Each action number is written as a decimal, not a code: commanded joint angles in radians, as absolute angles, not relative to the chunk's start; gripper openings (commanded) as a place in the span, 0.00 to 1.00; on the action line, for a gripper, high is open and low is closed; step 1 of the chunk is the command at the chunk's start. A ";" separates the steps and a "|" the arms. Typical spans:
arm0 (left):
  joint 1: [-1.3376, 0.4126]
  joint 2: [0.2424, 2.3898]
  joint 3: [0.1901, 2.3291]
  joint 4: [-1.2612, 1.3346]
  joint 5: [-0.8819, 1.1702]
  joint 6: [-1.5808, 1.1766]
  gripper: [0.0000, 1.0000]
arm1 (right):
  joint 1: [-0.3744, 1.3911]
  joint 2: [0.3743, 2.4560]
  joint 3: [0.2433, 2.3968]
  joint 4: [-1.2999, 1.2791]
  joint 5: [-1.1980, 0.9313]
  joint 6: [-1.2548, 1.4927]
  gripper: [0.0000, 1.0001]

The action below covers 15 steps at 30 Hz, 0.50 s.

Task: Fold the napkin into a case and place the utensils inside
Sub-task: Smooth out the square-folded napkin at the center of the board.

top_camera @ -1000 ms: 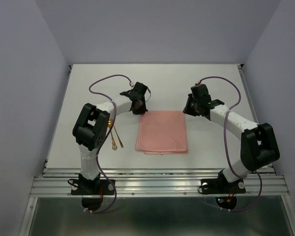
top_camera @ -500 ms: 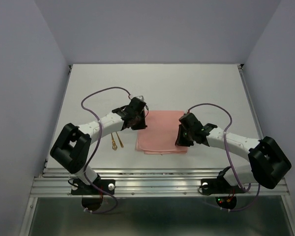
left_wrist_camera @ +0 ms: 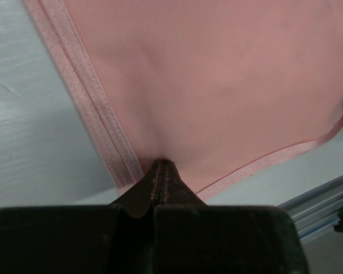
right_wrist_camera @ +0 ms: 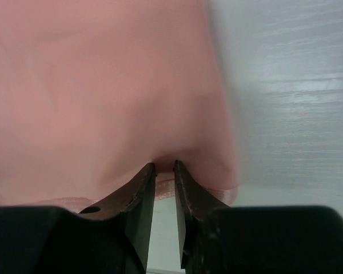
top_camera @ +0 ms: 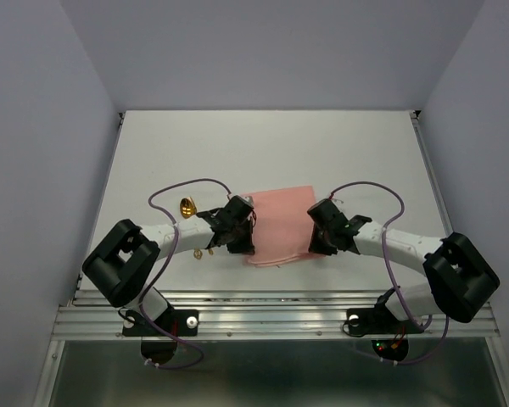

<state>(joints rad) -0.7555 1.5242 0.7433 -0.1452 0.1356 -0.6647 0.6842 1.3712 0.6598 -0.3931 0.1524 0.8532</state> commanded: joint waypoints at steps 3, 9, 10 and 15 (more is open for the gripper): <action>-0.830 1.528 0.704 -0.163 0.144 -0.704 0.00 | 0.689 1.385 0.692 -0.508 0.354 0.859 0.27; -0.870 1.491 0.721 -0.204 0.138 -0.704 0.00 | 0.661 1.391 0.721 -0.531 0.436 0.818 0.29; -0.871 1.486 0.727 -0.218 0.138 -0.701 0.00 | 0.661 1.393 0.727 -0.531 0.437 0.805 0.29; -0.871 1.433 0.807 -0.267 0.118 -0.684 0.00 | 0.652 1.393 0.813 -0.546 0.396 0.749 0.30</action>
